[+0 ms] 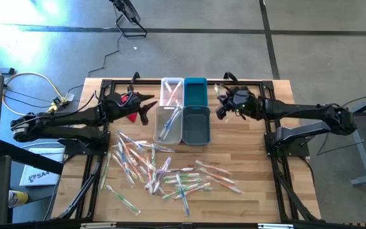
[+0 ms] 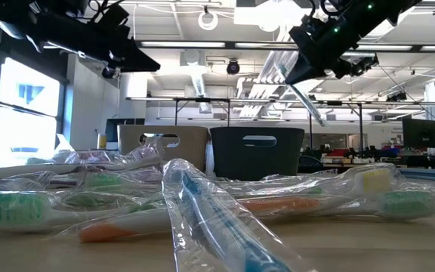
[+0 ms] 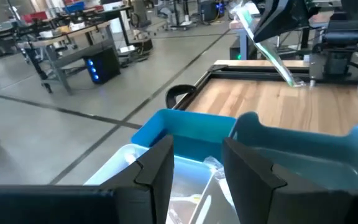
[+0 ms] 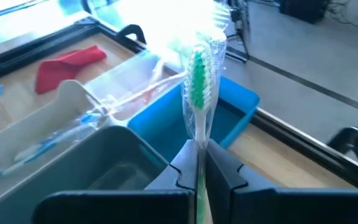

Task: Pick & Place Toothbrushes
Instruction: Put the green toothbrush into the blue bin

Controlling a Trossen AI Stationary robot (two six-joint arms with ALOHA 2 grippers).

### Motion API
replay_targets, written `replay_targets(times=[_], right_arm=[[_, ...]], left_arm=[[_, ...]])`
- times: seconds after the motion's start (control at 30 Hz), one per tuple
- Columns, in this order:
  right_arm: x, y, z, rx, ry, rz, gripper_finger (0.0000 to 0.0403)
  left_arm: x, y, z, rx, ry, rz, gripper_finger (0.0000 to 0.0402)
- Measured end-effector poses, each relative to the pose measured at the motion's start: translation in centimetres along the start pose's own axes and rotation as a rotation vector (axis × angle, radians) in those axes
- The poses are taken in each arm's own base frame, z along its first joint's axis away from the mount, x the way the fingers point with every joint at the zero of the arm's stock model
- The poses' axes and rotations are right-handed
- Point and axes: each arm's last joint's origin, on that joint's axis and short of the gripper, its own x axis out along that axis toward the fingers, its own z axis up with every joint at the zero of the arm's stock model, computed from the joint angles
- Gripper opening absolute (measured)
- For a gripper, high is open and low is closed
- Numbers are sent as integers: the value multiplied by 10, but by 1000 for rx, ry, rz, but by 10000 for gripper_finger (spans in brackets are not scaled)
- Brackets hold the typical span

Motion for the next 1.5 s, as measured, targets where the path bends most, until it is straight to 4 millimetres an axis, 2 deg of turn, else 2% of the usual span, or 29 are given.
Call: replay_targets(times=[0.23,0.63,0.9,1.23,1.5], right_arm=[[3,4,2,8,-30,25,4],[16,39,2,9,-118,251,4],[22,52,-3,8,-128,299,4],[53,62,-23,48,-52,317,4],[73,60,-36,93,32,325,4]], left_arm=[[0,0,0,0,0,-1,132],[0,-1,-8,-57,85,-12,132],[-1,-2,-10,-87,107,-13,132],[-1,-2,-10,-87,107,-14,132],[-1,-2,-10,-87,106,-14,132]])
